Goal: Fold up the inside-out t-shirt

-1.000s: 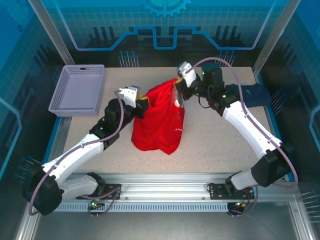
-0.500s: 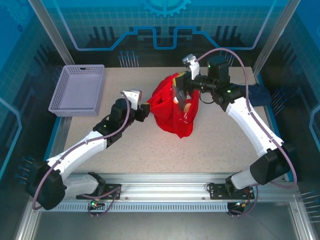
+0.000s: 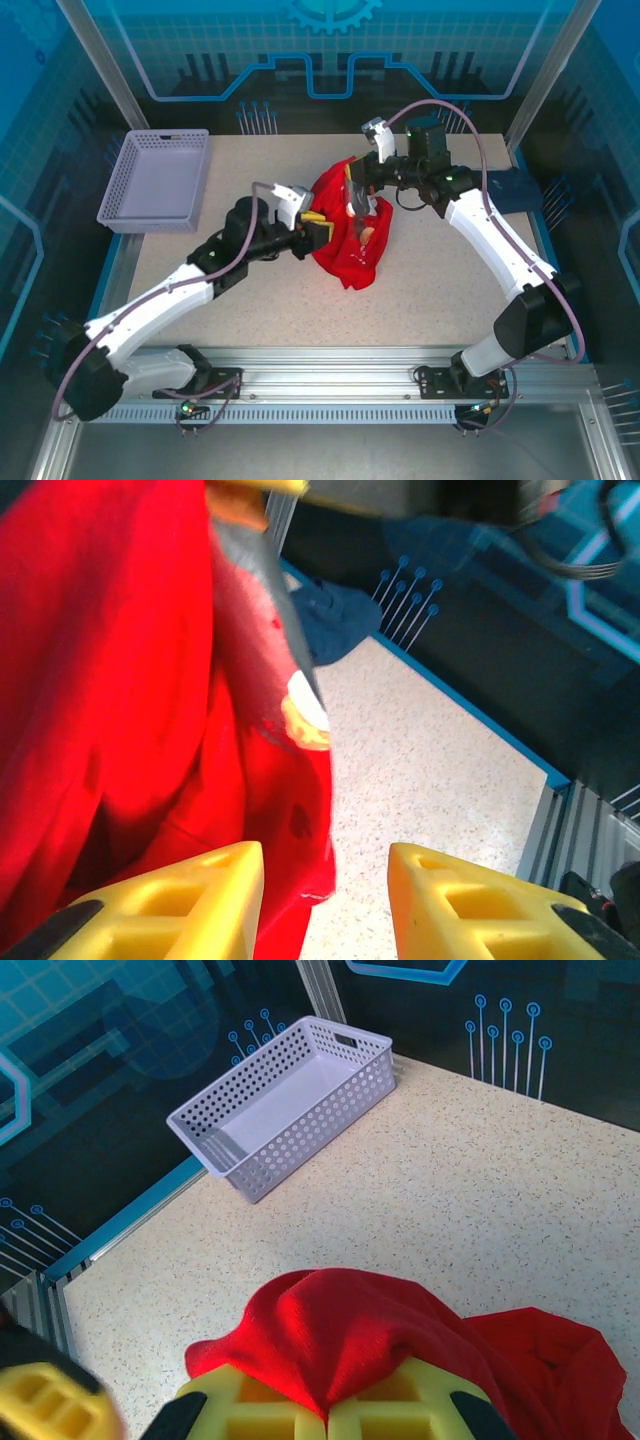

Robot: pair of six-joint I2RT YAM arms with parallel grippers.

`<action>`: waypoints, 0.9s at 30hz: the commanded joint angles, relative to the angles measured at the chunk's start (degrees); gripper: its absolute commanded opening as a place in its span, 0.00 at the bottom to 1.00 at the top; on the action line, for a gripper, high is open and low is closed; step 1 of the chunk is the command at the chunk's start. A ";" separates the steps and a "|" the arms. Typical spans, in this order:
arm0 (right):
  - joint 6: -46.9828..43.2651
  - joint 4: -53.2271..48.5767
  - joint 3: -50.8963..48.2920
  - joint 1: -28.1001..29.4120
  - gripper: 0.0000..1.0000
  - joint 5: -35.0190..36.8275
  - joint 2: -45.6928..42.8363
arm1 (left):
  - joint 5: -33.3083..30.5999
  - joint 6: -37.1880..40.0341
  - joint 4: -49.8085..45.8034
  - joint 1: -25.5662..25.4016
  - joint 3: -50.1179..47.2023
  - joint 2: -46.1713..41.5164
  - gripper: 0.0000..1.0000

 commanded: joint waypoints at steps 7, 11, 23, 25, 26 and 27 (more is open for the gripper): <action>-0.44 1.51 -0.85 0.39 0.00 -1.95 -1.00 | -3.14 -4.92 -0.46 4.56 8.59 9.98 0.43; -1.39 3.23 -2.16 0.68 0.00 -3.80 -1.39 | -2.37 -5.26 -0.54 5.07 11.93 14.90 0.45; -9.01 2.22 -4.66 0.98 0.00 4.42 -3.92 | 8.43 -7.00 9.36 8.08 10.81 7.53 0.00; -9.61 3.12 -5.38 1.27 0.00 6.69 -4.65 | 10.79 -7.30 11.25 8.08 10.16 4.13 0.00; -9.83 3.26 -5.49 1.42 0.00 8.20 -4.89 | 11.74 -7.55 12.25 8.08 9.73 2.66 0.00; -9.86 3.27 -5.53 1.70 0.00 10.00 -5.11 | 12.80 -7.71 13.19 8.10 9.17 1.21 0.00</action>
